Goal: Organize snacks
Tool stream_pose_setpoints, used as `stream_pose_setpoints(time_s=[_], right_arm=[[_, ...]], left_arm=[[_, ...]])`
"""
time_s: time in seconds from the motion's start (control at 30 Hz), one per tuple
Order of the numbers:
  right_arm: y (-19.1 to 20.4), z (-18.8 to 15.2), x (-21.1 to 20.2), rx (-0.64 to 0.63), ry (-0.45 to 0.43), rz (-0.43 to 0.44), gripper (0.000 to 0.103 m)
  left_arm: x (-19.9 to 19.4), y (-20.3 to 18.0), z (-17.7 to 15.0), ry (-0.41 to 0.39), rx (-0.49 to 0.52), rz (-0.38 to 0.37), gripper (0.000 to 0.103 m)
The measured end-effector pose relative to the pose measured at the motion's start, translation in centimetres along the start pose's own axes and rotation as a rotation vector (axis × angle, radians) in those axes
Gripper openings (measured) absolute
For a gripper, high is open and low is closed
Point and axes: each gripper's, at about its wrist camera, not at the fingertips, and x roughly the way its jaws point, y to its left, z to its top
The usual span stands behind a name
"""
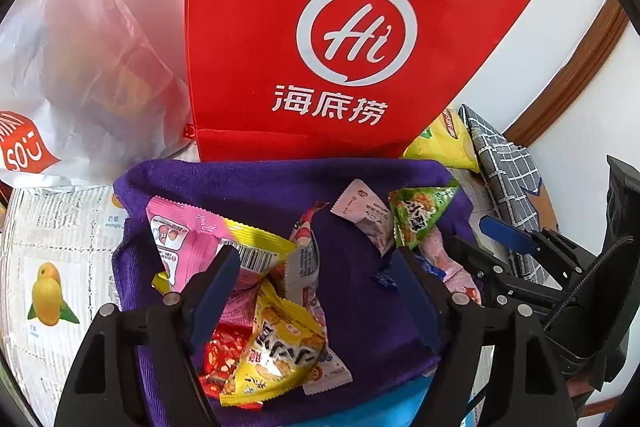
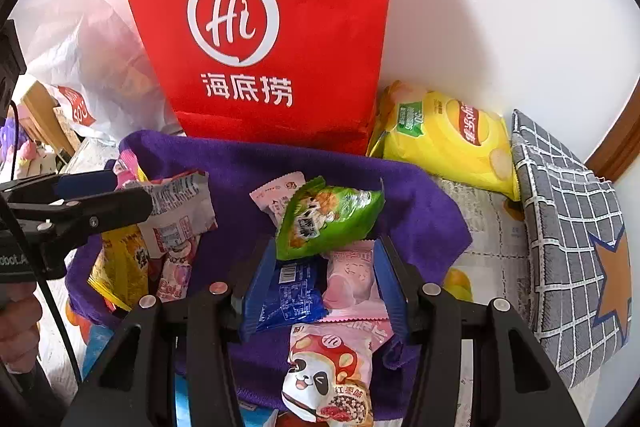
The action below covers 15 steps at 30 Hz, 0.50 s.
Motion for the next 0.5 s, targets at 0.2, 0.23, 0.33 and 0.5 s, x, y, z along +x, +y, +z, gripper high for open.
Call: stream_pose_setpoints(time_s=[0.2, 0.23, 0.33, 0.5], right_arm=[[-0.1, 0.5, -2.9, 0.023, -0.063, -0.004, 0.071], [-0.2, 0.6, -3.4, 0.037, -0.072, -0.001, 0.075], [-0.4, 0.9, -5.0, 0.086, -0.094, 0.009, 0.076], [0.6, 0.3, -8.3, 0.075, -0.125, -0.027, 0.079]], left_arm=[[-2.0, -0.4, 0.0, -0.027, 0.017, 0.01, 0.082], [-2.4, -0.5, 0.0, -0.033, 0.016, 0.008, 0.085], [-3.9, -0.8, 0.0, -0.057, 0.009, 0.002, 0.087], [-7.4, -1.6, -0.6, -0.121, 0.019, 0.024, 0.096]])
